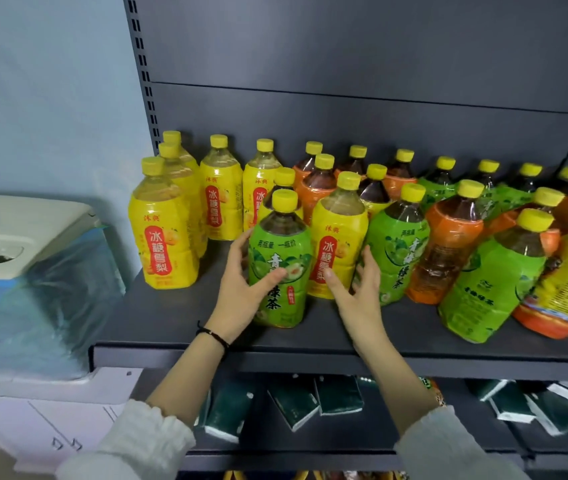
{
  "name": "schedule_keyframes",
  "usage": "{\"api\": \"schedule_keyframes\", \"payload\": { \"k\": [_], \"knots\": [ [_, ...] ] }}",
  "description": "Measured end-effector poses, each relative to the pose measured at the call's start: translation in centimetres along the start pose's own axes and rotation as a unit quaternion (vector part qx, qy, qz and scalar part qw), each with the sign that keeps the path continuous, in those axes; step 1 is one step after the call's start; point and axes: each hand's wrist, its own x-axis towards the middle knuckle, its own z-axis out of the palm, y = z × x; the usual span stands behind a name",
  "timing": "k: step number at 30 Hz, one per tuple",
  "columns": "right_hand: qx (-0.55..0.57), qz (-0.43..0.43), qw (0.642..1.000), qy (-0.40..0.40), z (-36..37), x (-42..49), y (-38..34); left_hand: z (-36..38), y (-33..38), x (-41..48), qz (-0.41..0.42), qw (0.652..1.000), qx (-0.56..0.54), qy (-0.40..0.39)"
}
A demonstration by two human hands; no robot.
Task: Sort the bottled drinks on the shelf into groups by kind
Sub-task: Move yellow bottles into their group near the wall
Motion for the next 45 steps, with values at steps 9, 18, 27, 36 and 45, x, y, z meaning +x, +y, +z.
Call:
{"api": "schedule_keyframes", "payload": {
  "k": [9, 18, 27, 36, 45],
  "knots": [
    [0.061, 0.053, 0.996, -0.031, 1.3, 4.1, 0.4, -0.3, -0.6, 0.5, -0.009, 1.0, 0.02, -0.002],
    [0.094, 0.044, 0.994, -0.025, -1.3, 2.0, 0.4, 0.0, -1.0, 0.2, -0.028, 0.999, -0.029, -0.018],
    [0.119, 0.047, 0.987, -0.097, -7.8, -2.8, 0.0, 3.0, -1.3, 0.3, -0.011, 0.999, -0.05, 0.015],
    [0.118, 0.035, 0.987, -0.102, -5.5, -5.6, -0.8, 1.1, -0.7, -0.6, -0.055, 0.995, -0.04, -0.076],
    [0.128, 0.021, 0.985, -0.118, 2.3, -9.0, -2.2, -4.3, -0.2, -4.6, -0.071, 0.982, -0.028, -0.171]
  ]
}}
